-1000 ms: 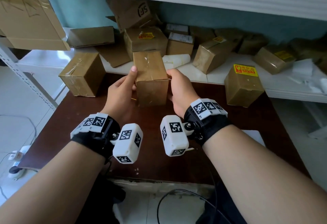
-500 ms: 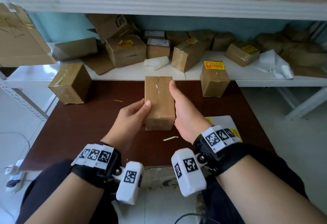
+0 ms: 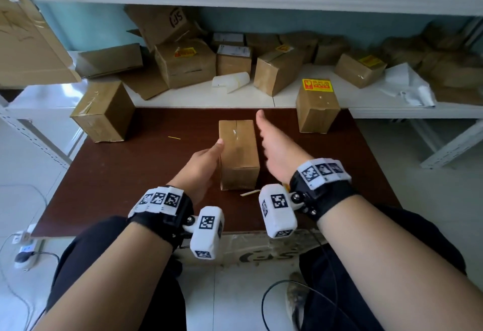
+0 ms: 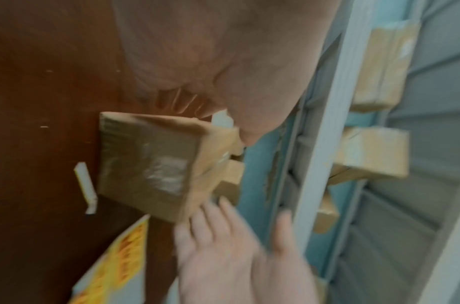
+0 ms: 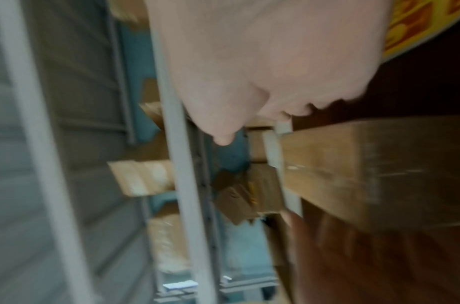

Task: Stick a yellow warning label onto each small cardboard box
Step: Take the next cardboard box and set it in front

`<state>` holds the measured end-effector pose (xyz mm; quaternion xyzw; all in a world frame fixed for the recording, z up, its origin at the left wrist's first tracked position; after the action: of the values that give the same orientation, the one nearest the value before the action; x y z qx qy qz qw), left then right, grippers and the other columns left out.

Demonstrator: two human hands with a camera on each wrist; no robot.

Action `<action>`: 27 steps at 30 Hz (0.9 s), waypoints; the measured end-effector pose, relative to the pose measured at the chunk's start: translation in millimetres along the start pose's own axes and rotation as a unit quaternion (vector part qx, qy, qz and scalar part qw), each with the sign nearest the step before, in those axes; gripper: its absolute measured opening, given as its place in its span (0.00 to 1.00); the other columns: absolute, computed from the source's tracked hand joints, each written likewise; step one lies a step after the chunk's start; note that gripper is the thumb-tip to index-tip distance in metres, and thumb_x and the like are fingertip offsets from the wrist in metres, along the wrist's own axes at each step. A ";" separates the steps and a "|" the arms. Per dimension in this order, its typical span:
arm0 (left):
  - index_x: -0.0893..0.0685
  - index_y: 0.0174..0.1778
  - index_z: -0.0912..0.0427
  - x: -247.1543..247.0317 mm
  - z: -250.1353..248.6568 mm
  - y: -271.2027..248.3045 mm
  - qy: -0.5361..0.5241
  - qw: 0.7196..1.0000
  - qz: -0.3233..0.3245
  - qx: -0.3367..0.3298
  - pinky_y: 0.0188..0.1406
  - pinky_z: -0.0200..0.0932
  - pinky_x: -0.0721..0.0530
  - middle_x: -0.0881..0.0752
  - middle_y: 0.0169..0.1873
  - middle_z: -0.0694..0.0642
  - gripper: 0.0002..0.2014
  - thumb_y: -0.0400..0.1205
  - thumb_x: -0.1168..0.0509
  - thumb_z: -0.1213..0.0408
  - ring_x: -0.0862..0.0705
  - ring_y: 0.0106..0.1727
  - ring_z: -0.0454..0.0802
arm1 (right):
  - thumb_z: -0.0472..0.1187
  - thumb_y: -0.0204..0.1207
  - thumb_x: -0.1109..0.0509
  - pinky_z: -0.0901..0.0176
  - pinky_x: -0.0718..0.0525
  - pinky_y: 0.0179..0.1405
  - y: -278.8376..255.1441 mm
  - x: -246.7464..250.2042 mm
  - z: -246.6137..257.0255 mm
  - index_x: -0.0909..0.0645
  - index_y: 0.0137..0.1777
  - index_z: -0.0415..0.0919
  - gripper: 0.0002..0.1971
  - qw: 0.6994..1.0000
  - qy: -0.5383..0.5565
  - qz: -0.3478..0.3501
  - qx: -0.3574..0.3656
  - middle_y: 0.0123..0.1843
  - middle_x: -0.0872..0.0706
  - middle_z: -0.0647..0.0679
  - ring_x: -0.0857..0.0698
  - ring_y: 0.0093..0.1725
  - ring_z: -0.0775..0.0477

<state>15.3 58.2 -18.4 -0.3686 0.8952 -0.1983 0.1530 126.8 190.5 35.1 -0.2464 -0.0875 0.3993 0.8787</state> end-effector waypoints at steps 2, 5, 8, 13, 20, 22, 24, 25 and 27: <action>0.18 0.82 0.63 9.8 -11.5 -10.6 -0.013 1.000 0.013 -0.011 0.89 0.77 0.30 0.13 0.75 0.71 0.46 0.78 0.27 0.30 0.16 0.81 0.71 | 0.84 0.77 0.38 0.32 0.44 0.97 -20.3 25.5 17.5 0.42 0.97 0.51 0.56 0.998 0.003 -0.045 0.037 0.98 0.38 0.45 0.39 0.97 0.40; 0.24 0.87 0.54 35.1 -15.1 -19.6 -0.051 0.998 -0.025 -0.027 0.88 0.63 0.28 0.16 0.76 0.53 0.32 0.92 0.34 0.40 0.21 0.79 0.52 | 0.78 0.85 0.40 0.32 0.43 0.96 -48.0 52.0 25.9 0.40 0.97 0.48 0.49 0.995 0.017 -0.067 0.076 0.97 0.36 0.45 0.38 0.96 0.39; 0.19 0.77 0.52 47.8 -16.3 -13.4 -0.064 0.995 -0.068 -0.026 0.81 0.57 0.23 0.16 0.69 0.51 0.21 0.93 0.33 0.45 0.20 0.78 0.52 | 0.78 0.84 0.39 0.32 0.41 0.96 -49.9 55.5 31.6 0.35 0.95 0.50 0.47 0.993 0.002 -0.078 0.092 0.95 0.31 0.48 0.34 0.95 0.43; 0.16 0.66 0.52 42.5 -22.0 3.9 -0.045 0.995 -0.087 -0.020 0.71 0.59 0.13 0.13 0.62 0.53 0.16 0.89 0.28 0.46 0.12 0.65 0.52 | 0.82 0.70 0.36 0.36 0.40 0.95 -31.0 43.2 33.4 0.33 0.94 0.54 0.55 0.991 -0.056 -0.065 0.099 0.95 0.30 0.52 0.34 0.94 0.47; 0.11 0.60 0.48 44.7 -31.9 -2.6 -0.026 0.985 -0.144 -0.095 0.67 0.52 0.13 0.13 0.64 0.51 0.05 0.90 0.28 0.55 0.14 0.67 0.48 | 0.78 0.82 0.38 0.28 0.41 0.95 -27.3 35.8 15.7 0.35 0.95 0.51 0.48 0.994 -0.069 -0.051 0.063 0.96 0.33 0.47 0.37 0.96 0.41; 0.10 0.57 0.51 47.9 -34.5 -6.0 -0.041 0.980 -0.156 -0.112 0.56 0.49 0.13 0.13 0.54 0.50 0.04 0.89 0.28 0.59 0.15 0.57 0.47 | 0.79 0.82 0.38 0.26 0.42 0.95 -29.6 29.8 15.1 0.34 0.95 0.52 0.47 0.995 -0.066 -0.043 0.063 0.96 0.32 0.47 0.36 0.96 0.41; 0.10 0.53 0.55 49.2 -35.4 -9.3 -0.070 0.977 -0.160 -0.118 0.41 0.44 0.17 0.16 0.42 0.50 0.03 0.89 0.29 0.63 0.18 0.43 0.46 | 0.78 0.83 0.37 0.27 0.43 0.95 -33.4 25.4 15.9 0.32 0.94 0.52 0.46 0.995 -0.069 -0.042 0.064 0.95 0.31 0.47 0.36 0.96 0.42; 0.11 0.52 0.56 48.7 -35.8 -11.8 -0.074 0.977 -0.160 -0.117 0.34 0.41 0.21 0.17 0.39 0.50 0.03 0.89 0.31 0.65 0.20 0.38 0.45 | 0.77 0.85 0.38 0.30 0.43 0.95 -35.9 23.9 16.2 0.31 0.94 0.52 0.43 0.994 -0.074 -0.044 0.065 0.95 0.30 0.47 0.35 0.95 0.43; 0.11 0.51 0.57 47.9 -36.0 -14.9 -0.063 0.980 -0.157 -0.109 0.28 0.37 0.28 0.16 0.35 0.49 0.06 0.90 0.33 0.64 0.21 0.32 0.43 | 0.72 0.90 0.40 0.35 0.42 0.93 -40.3 23.3 17.4 0.29 0.92 0.52 0.37 0.992 -0.091 -0.053 0.063 0.93 0.28 0.47 0.34 0.94 0.43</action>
<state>-23.6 22.7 13.9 -0.5306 0.8311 -0.0969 0.1353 162.7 191.6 69.4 -0.1482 -0.1540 0.3780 0.9008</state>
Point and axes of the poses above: each hand's wrist, its own y-axis towards the middle knuckle, its own x-axis out of the back of the hand, z = x × y, the point moved 9 cm from there along y, towards the middle knuckle
